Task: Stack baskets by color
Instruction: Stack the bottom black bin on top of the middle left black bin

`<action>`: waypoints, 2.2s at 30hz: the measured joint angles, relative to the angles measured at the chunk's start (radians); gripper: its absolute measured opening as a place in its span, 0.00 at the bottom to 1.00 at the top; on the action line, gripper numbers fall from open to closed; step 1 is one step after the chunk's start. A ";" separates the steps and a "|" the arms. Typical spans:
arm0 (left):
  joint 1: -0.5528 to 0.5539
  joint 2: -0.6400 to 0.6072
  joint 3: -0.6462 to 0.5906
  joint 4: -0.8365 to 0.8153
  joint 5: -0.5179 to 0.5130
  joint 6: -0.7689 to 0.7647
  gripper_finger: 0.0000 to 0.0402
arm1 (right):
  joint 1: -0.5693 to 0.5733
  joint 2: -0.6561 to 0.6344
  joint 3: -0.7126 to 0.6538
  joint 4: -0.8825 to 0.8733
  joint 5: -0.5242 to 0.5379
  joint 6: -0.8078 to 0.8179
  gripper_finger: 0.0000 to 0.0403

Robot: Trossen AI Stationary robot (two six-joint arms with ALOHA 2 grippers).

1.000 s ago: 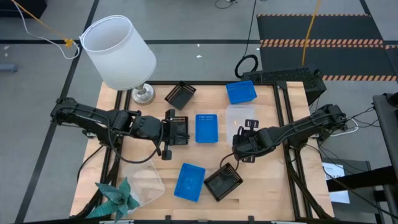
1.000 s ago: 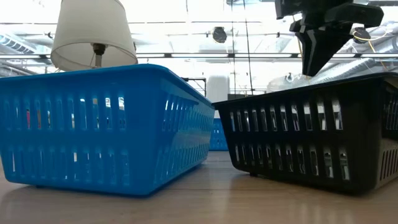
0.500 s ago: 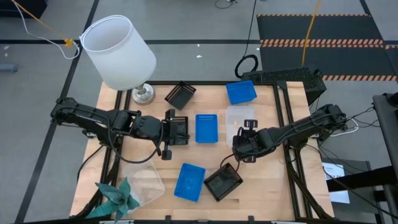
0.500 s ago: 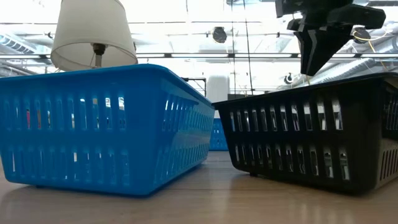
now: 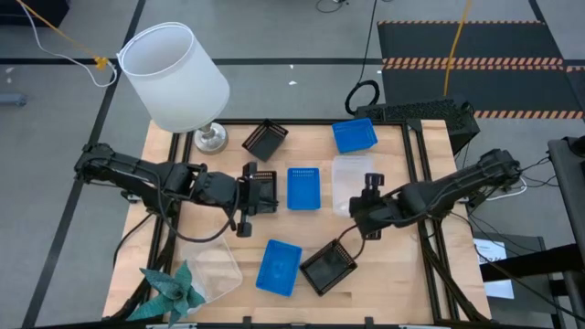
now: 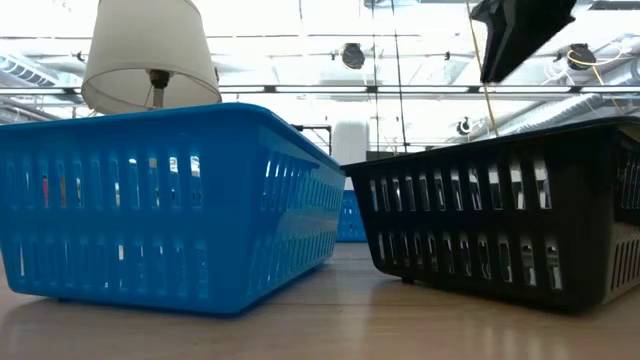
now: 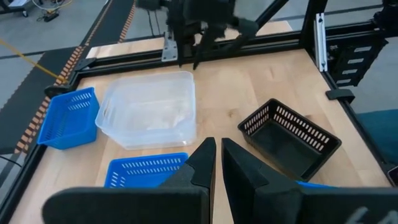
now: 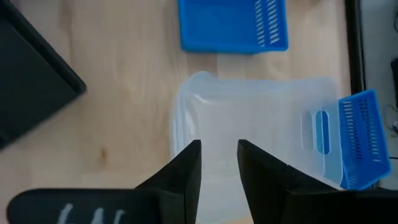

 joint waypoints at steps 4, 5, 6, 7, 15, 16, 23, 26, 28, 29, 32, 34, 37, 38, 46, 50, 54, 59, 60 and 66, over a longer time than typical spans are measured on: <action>-0.012 0.000 0.000 0.000 0.000 -0.005 0.08 | 0.000 -0.063 0.000 0.025 0.001 0.031 0.25; -0.014 0.000 0.000 0.000 0.000 -0.006 0.08 | 0.000 -0.075 0.000 0.030 0.002 0.033 0.25; -0.018 0.000 0.000 0.000 0.000 -0.007 0.08 | 0.000 -0.086 0.000 0.035 0.002 0.033 0.25; -0.019 0.000 0.000 0.000 0.000 -0.008 0.08 | 0.000 -0.094 0.000 0.044 0.002 0.033 0.25; -0.039 0.000 0.000 -0.051 0.000 -0.016 0.08 | 0.000 -0.116 0.000 0.104 0.005 0.000 0.25; -0.043 0.000 0.000 -0.060 0.000 -0.018 0.08 | 0.000 -0.116 0.000 0.116 0.005 -0.004 0.25; -0.073 0.000 0.000 -0.100 0.000 -0.039 0.08 | 0.000 -0.116 0.000 0.174 0.004 -0.034 0.25; -0.096 0.000 0.000 -0.100 0.000 -0.061 0.08 | 0.000 -0.116 0.000 0.174 0.003 -0.034 0.25; -0.114 0.000 0.000 -0.100 0.000 -0.086 0.08 | 0.000 -0.116 0.000 0.174 0.003 -0.031 0.25; -0.124 0.000 0.000 -0.101 0.000 -0.105 0.08 | 0.000 -0.116 0.000 0.173 0.002 -0.025 0.25; -0.172 0.000 0.000 -0.126 -0.022 -0.198 0.08 | 0.000 -0.116 0.000 0.172 -0.008 -0.006 0.25; -0.216 0.000 0.000 -0.144 -0.071 -0.263 0.08 | 0.000 -0.116 0.000 0.167 -0.033 -0.003 0.25; -0.282 0.011 0.001 -0.142 -0.146 -0.324 0.08 | 0.000 -0.116 0.000 0.162 -0.058 -0.003 0.25; -0.303 0.023 0.001 -0.129 -0.175 -0.333 0.08 | 0.000 -0.116 0.000 0.162 -0.058 0.000 0.25; -0.362 0.173 0.001 -0.107 -0.196 -0.276 0.08 | 0.000 -0.116 0.000 0.155 -0.081 0.026 0.25; -0.349 0.262 0.001 0.031 -0.090 -0.194 0.08 | 0.000 -0.116 0.000 0.155 -0.080 0.019 0.25; -0.341 0.360 0.039 0.186 0.031 -0.060 0.08 | 0.000 -0.116 0.000 0.155 -0.080 -0.007 0.25; -0.330 0.517 0.207 0.098 0.055 -0.015 0.08 | 0.000 -0.115 0.000 0.146 -0.080 -0.008 0.25; -0.326 0.548 0.243 0.075 0.063 -0.004 0.08 | 0.000 -0.115 0.000 0.143 -0.081 -0.005 0.25; -0.303 0.700 0.397 0.005 0.090 0.033 0.20 | 0.000 -0.115 0.000 0.089 -0.081 0.040 0.25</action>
